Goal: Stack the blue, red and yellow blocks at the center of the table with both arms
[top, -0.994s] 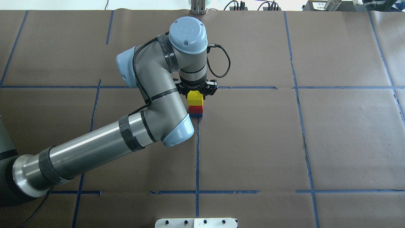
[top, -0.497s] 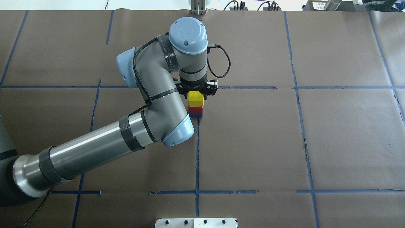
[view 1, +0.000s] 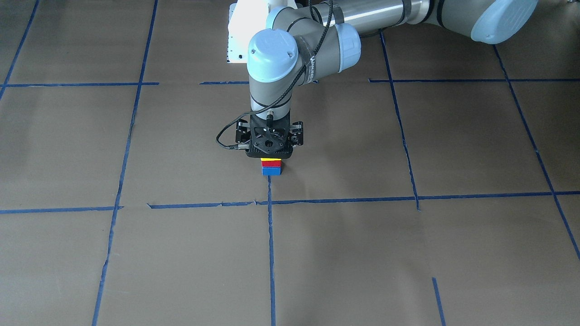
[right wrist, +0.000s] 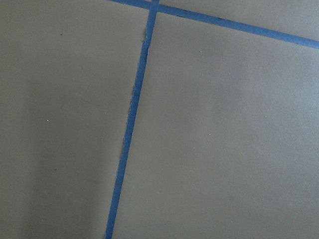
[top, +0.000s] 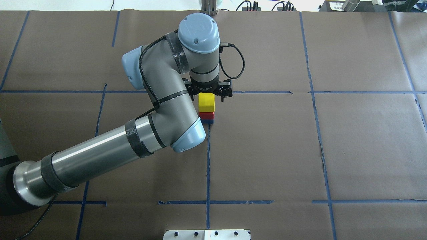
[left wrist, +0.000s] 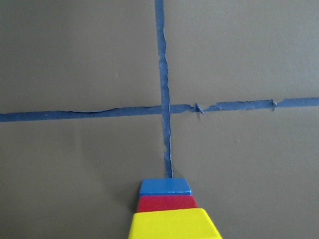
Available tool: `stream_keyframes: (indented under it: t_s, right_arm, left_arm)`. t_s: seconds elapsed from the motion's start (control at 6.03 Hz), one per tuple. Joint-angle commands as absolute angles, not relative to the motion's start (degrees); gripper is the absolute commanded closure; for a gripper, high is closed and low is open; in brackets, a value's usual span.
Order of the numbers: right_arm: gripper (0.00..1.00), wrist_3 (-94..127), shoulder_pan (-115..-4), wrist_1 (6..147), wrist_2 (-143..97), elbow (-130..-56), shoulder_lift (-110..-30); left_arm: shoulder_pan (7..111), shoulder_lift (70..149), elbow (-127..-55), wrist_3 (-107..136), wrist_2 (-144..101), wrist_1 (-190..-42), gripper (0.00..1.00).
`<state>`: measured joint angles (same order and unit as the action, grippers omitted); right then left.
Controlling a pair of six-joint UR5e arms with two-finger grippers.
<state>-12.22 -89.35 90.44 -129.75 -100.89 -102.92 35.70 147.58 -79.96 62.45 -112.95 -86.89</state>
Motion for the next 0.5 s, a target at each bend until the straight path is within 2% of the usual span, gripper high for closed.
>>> stream_keyframes:
  t_s: [0.0, 0.17, 0.33]
  right_arm:
    - [0.0, -12.2, -89.3, 90.4, -129.8, -100.9, -102.9]
    - [0.0, -12.1, -89.3, 90.4, -129.7, -100.7, -102.8]
    - [0.0, -12.1, -89.3, 90.4, -129.7, -100.7, -102.8]
  left_arm:
    - [38.6, 146.3, -81.6, 62.1, -115.0, -86.2, 0.0]
    - [41.8, 141.6, -86.0, 55.5, -118.9, -85.4, 0.0]
    - [47.3, 133.6, -93.8, 46.8, -123.6, -82.4, 0.0]
